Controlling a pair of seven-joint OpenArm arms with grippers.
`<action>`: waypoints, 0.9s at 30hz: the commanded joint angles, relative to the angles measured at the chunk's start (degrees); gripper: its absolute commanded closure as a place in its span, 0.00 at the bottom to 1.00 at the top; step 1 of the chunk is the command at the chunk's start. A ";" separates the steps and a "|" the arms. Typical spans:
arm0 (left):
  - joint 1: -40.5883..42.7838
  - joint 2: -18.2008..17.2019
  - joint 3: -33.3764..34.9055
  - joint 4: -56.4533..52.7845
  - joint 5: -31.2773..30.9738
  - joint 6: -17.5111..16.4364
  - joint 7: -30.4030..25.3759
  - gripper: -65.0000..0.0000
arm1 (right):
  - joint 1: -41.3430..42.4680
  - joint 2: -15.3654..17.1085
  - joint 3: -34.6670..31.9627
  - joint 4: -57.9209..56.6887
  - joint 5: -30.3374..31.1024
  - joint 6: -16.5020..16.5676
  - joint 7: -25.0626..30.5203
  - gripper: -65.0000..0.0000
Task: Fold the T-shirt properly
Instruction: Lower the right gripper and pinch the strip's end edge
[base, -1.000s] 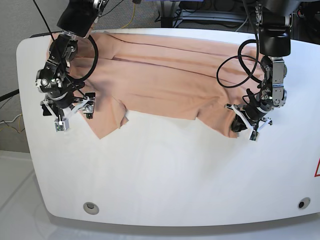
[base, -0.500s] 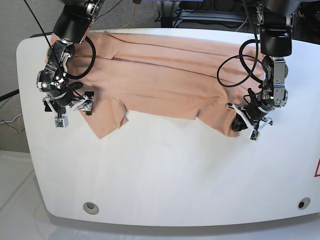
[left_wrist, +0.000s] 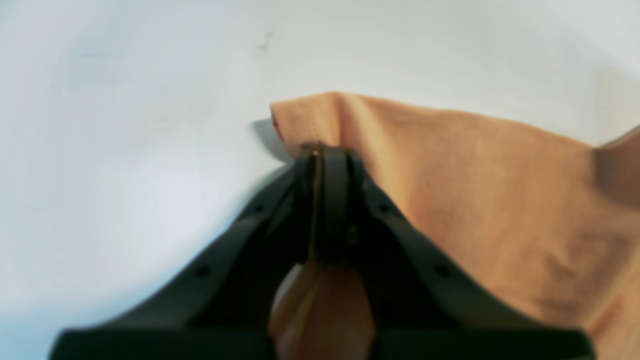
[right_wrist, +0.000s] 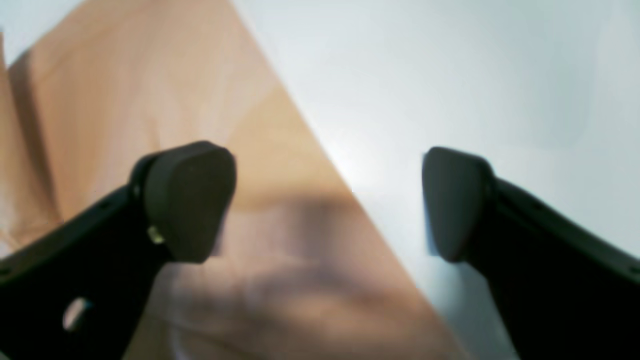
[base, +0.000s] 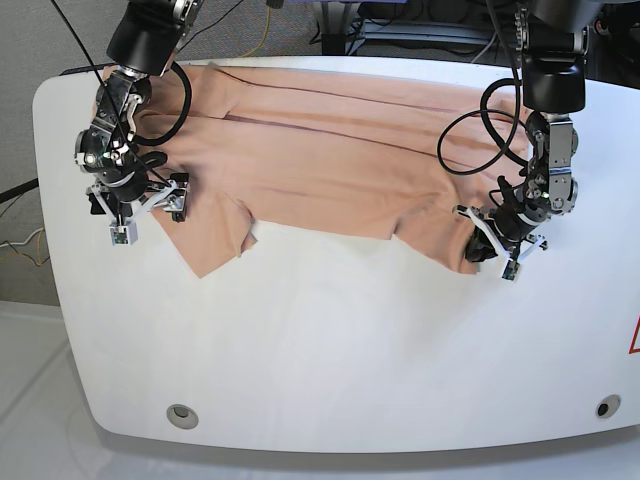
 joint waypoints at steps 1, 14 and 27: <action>-0.35 -0.67 -0.04 0.23 1.12 0.22 2.13 0.97 | -0.75 -1.01 -0.93 2.94 0.64 1.51 -0.51 0.22; -0.35 -0.76 -0.04 0.23 1.12 0.31 2.13 0.97 | -1.89 -2.24 -2.07 4.79 0.55 1.78 -0.51 0.86; 0.17 -0.76 -0.04 0.32 1.12 0.31 2.22 0.97 | -0.04 -2.06 -2.16 5.14 0.55 1.78 -1.83 1.00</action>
